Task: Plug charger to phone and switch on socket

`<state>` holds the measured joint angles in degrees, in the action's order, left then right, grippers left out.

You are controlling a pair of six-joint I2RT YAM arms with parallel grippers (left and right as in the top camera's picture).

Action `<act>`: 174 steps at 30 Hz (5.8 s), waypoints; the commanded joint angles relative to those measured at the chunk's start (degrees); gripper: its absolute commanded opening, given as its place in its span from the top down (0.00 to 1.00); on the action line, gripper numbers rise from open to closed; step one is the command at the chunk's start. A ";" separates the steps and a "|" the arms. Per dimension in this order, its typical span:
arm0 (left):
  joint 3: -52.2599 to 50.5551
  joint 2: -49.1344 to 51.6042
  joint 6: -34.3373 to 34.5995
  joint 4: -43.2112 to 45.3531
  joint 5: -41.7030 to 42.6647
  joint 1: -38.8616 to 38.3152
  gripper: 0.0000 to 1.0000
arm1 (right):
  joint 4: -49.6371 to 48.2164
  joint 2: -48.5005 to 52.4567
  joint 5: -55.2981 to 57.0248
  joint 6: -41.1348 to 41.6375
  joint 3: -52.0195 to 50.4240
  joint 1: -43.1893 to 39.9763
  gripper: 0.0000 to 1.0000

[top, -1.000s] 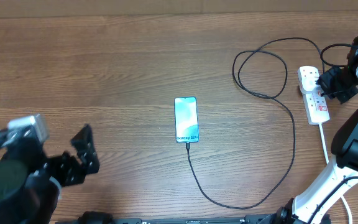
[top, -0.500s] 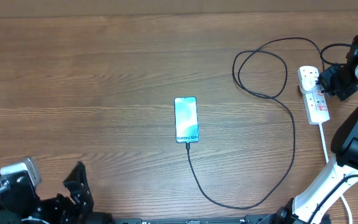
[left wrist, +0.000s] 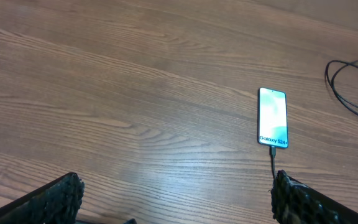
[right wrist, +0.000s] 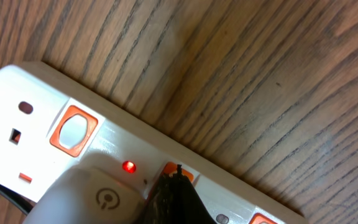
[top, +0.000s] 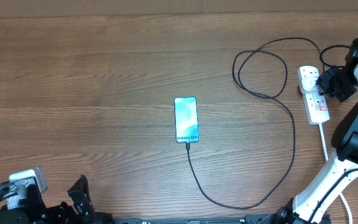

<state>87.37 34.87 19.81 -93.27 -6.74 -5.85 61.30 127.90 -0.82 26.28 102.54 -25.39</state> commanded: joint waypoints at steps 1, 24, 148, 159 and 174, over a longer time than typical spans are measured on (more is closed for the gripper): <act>0.00 -0.57 1.01 -0.02 -0.90 0.48 0.00 | 1.03 2.05 -4.22 -1.07 0.83 2.45 0.96; 0.00 -19.04 1.01 0.04 -0.90 2.45 0.00 | 12.63 -36.13 -34.36 -5.40 29.55 -14.78 0.96; -87.06 -34.16 -16.59 89.31 14.27 11.45 0.01 | -40.22 -110.53 -43.32 -11.80 -14.19 9.64 0.94; -87.06 -34.16 -16.02 89.39 14.14 11.45 0.00 | -40.28 -110.92 -43.32 -11.78 -14.19 9.64 0.94; -87.06 -34.16 -12.72 89.37 14.10 11.45 0.00 | -41.22 -110.92 -43.36 -11.54 -14.19 9.64 0.93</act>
<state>0.49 0.80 7.11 -3.81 6.50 5.34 20.51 17.89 -44.97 14.55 88.51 -16.03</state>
